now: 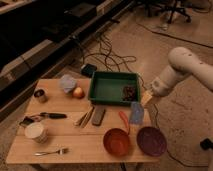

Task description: Place sponge in red bowl

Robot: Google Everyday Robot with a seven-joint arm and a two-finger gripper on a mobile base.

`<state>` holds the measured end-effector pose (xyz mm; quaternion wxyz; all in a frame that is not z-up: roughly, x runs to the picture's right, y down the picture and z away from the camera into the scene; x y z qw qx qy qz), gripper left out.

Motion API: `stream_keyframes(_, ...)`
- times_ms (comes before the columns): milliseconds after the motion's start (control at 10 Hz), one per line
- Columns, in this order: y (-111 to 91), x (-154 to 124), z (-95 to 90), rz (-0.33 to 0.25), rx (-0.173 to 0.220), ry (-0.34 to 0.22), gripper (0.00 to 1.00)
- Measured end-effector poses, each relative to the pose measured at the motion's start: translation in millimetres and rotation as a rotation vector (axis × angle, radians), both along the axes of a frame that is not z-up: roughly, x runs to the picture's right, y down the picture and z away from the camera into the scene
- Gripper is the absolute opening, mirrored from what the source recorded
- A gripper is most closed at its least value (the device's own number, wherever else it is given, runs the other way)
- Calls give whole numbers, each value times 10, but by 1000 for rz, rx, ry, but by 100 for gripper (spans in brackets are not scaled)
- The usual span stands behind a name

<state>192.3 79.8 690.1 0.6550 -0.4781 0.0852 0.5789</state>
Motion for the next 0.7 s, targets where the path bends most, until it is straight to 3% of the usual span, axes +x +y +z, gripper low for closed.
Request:
stream_keyframes(300,209,-282,84,-57,-41,-11,7)
stream_keyframes(700,276,-615,133,-79,-73,-72,7)
